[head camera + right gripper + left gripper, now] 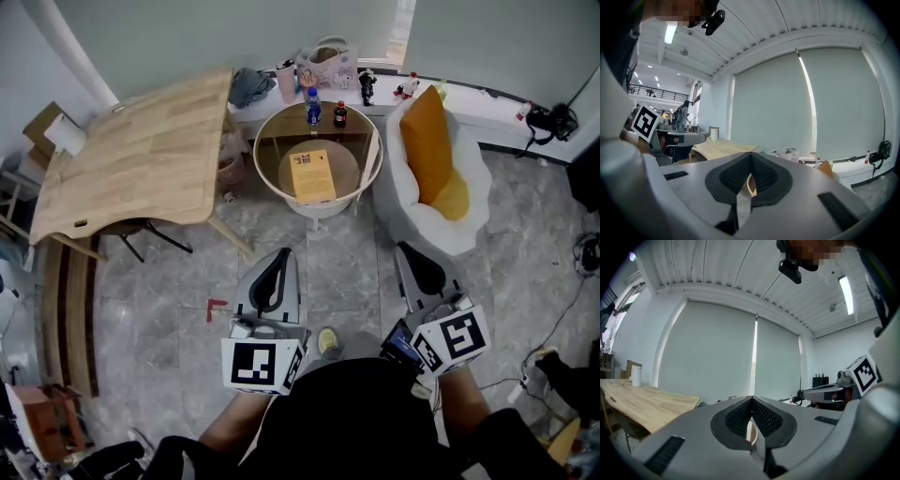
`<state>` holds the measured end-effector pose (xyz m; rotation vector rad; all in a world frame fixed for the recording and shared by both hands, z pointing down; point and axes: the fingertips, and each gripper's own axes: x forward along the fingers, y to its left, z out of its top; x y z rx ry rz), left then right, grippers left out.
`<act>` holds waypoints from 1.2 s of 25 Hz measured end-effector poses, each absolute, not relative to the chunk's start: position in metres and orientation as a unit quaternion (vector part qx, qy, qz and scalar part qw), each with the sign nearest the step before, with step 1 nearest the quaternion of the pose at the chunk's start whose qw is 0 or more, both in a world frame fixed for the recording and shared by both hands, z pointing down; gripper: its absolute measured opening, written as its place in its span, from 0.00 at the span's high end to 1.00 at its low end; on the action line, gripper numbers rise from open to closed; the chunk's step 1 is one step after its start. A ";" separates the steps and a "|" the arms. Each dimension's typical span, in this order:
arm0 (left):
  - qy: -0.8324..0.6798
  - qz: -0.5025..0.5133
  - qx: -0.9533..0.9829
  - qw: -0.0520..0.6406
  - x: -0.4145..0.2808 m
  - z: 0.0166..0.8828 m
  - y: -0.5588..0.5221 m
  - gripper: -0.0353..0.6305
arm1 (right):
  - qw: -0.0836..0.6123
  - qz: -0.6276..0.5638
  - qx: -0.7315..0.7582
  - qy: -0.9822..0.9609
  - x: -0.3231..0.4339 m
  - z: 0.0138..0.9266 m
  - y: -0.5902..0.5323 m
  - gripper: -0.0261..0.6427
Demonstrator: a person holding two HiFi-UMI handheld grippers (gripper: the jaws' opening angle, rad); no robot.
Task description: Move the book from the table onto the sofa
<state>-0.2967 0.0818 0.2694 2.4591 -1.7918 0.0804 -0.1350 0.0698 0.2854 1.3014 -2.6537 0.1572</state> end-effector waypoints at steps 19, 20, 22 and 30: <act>-0.584 0.026 0.811 0.024 -0.300 0.254 0.059 0.94 | 0.073 0.036 0.446 -0.892 -0.130 0.272 0.042 0.95; -0.585 0.028 0.811 0.022 -0.300 0.254 0.057 0.94 | 0.071 0.035 0.445 -0.892 -0.131 0.272 0.039 0.95; -0.586 0.030 0.810 0.020 -0.299 0.254 0.050 0.94 | 0.068 0.034 0.442 -0.894 -0.131 0.274 0.032 0.95; -0.585 0.040 0.810 0.025 -0.296 0.262 0.001 0.94 | 0.072 0.039 0.440 -0.894 -0.129 0.283 -0.021 0.95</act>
